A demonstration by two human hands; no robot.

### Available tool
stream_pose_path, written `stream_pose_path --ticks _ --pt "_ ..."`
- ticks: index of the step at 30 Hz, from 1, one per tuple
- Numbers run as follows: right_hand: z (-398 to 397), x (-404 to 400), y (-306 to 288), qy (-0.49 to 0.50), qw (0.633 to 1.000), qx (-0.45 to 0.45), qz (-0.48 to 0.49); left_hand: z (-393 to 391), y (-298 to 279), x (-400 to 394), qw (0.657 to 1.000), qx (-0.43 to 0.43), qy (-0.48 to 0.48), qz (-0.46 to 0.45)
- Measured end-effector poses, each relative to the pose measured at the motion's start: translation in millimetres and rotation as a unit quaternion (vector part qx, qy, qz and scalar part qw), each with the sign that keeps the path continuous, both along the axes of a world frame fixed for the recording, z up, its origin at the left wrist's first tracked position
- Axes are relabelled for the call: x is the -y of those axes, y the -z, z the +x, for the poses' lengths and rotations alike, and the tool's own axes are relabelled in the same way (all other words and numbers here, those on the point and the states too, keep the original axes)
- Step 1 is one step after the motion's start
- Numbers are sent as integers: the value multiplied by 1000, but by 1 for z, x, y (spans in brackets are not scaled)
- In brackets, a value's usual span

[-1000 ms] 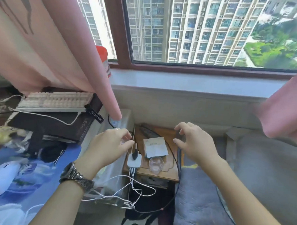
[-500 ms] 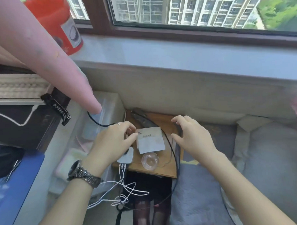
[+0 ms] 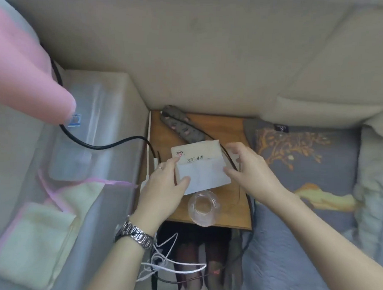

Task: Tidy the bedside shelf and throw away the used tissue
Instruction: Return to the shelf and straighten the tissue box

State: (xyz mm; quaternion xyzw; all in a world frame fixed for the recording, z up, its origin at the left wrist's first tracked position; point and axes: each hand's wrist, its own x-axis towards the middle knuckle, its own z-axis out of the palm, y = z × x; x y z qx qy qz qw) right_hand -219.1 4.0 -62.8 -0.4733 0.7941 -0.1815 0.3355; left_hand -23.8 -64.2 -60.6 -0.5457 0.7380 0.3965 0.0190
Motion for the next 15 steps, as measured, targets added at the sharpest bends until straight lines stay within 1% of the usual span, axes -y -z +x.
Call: stream_pose_path --ticks 3,7,10,15 --pt "-1 6 26 26 998 56 11 -4 21 1 999 -19 -24 34" --pt "0 13 45 76 988 133 13 -7 35 3 993 -62 -69 75" --pt "3 19 50 98 976 194 22 -7 42 5 981 -106 -111 119" --pt "5 24 58 123 959 255 28 -9 48 11 957 -158 -157 185"
